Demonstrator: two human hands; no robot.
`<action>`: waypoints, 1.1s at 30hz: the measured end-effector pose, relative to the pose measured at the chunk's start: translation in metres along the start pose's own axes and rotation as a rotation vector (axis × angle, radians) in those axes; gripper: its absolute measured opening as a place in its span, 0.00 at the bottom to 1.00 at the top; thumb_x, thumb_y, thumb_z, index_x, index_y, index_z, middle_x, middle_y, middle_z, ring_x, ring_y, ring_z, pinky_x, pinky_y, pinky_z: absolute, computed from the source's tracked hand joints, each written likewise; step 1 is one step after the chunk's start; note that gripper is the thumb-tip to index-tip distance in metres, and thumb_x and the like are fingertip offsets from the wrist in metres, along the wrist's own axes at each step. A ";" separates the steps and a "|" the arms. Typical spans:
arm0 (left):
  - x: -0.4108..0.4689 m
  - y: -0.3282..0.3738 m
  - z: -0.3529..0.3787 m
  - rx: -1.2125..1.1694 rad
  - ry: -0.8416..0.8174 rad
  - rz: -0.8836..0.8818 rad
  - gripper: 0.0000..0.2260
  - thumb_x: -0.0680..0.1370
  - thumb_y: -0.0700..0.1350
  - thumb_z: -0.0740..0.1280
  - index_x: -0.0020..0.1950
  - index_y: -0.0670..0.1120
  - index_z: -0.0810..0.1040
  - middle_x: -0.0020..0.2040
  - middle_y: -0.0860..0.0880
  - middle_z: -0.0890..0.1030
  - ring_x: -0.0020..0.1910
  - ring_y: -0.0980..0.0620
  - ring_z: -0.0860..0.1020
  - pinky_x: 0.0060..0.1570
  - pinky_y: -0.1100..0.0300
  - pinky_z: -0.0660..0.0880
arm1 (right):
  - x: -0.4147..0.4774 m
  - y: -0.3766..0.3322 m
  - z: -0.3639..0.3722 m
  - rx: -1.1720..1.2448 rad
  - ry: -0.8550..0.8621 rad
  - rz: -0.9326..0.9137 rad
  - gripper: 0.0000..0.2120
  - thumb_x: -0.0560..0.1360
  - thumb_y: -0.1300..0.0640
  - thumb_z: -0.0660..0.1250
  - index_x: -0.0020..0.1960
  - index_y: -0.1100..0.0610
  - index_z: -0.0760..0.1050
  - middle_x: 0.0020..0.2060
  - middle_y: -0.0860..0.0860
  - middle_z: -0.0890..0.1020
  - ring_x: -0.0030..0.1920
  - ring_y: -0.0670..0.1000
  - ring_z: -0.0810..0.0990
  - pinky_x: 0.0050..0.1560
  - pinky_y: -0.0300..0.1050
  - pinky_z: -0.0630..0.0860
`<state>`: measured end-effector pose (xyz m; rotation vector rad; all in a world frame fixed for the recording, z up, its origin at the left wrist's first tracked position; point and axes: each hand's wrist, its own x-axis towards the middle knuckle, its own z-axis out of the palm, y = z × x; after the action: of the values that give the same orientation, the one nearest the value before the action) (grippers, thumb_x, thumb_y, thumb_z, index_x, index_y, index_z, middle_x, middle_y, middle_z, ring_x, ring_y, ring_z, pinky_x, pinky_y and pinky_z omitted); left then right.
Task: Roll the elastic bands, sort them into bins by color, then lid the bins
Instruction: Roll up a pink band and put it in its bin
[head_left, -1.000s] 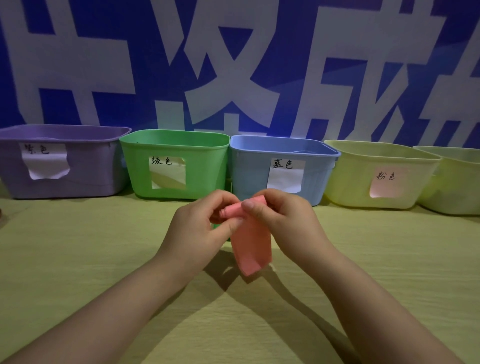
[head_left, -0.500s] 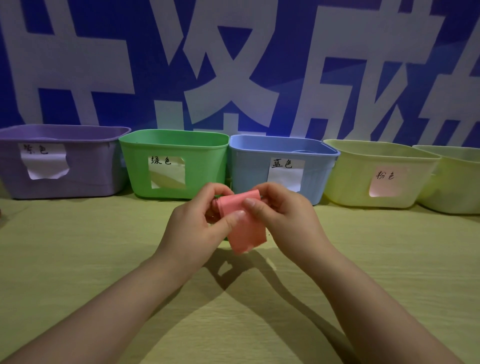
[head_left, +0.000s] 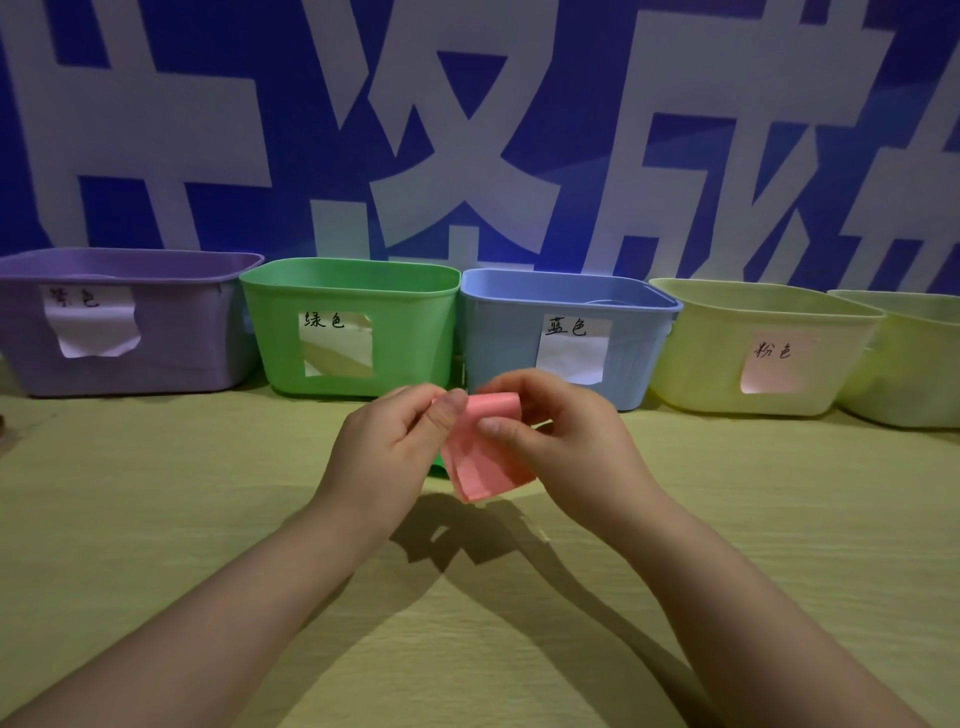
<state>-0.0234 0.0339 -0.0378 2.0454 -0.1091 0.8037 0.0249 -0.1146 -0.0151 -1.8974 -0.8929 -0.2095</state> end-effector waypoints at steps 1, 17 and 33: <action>-0.001 0.001 0.000 -0.026 -0.005 -0.006 0.22 0.70 0.68 0.59 0.43 0.50 0.77 0.36 0.50 0.78 0.35 0.56 0.76 0.34 0.62 0.71 | 0.000 0.000 0.000 -0.004 0.003 0.007 0.08 0.73 0.55 0.69 0.43 0.42 0.73 0.35 0.40 0.79 0.37 0.35 0.75 0.36 0.28 0.70; -0.001 0.002 0.000 -0.049 -0.004 -0.053 0.16 0.72 0.61 0.64 0.43 0.48 0.77 0.35 0.49 0.80 0.36 0.52 0.77 0.35 0.57 0.71 | 0.000 0.000 0.000 -0.008 -0.004 0.035 0.05 0.74 0.51 0.67 0.48 0.43 0.73 0.45 0.42 0.78 0.45 0.41 0.75 0.45 0.38 0.76; -0.004 0.007 0.000 0.005 -0.042 -0.008 0.03 0.73 0.47 0.70 0.46 0.51 0.79 0.39 0.53 0.81 0.39 0.54 0.78 0.41 0.52 0.75 | 0.000 -0.002 -0.002 0.004 0.063 0.123 0.12 0.74 0.41 0.60 0.36 0.44 0.77 0.33 0.50 0.80 0.36 0.48 0.77 0.40 0.45 0.72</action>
<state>-0.0287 0.0292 -0.0350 2.0671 -0.1229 0.7566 0.0241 -0.1163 -0.0127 -1.9245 -0.7308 -0.1917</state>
